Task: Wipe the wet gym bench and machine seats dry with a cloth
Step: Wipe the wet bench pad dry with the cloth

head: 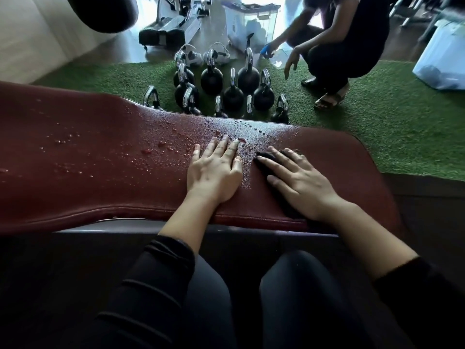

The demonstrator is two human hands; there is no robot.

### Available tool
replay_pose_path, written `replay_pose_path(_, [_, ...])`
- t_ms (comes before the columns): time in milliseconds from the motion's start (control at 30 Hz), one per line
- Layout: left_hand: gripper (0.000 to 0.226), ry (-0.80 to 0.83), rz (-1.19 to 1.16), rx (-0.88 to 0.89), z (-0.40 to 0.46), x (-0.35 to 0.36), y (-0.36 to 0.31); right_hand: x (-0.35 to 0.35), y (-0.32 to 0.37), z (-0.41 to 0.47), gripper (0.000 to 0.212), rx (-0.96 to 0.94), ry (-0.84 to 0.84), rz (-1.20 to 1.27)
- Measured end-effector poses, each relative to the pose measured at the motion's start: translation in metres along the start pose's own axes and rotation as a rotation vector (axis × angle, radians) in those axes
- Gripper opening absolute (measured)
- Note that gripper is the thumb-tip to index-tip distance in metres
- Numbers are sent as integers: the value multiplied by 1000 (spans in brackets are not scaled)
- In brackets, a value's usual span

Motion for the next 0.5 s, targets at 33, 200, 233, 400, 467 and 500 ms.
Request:
replay_pose_path(33, [55, 4, 3, -16, 4, 0, 1, 3, 10, 4, 70, 9, -11, -26])
replay_pose_path(200, [55, 27, 26, -51, 18, -2, 3, 9, 23, 15, 64, 58, -33, -37])
replay_pose_path(233, [55, 26, 28, -51, 18, -2, 3, 9, 22, 15, 60, 64, -29, -29])
replay_pose_path(400, [54, 10, 22, -48, 16, -3, 1, 8, 24, 26, 48, 82, -7, -17])
replay_pose_path(467, [54, 1, 15, -50, 15, -4, 1, 8, 26, 46, 47, 97, -8, 10])
replay_pose_path(500, [55, -2, 16, -53, 15, -4, 1, 8, 27, 60, 47, 106, -7, 21])
Point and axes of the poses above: each hand's wrist, its own z-axis towards the middle knuckle, its own x-axis out of the palm, y = z × x, the point moved 5 cm from there along z, towards the middle knuckle, and after that the axes turned 6 degrees about x, right-handed, at the moved point
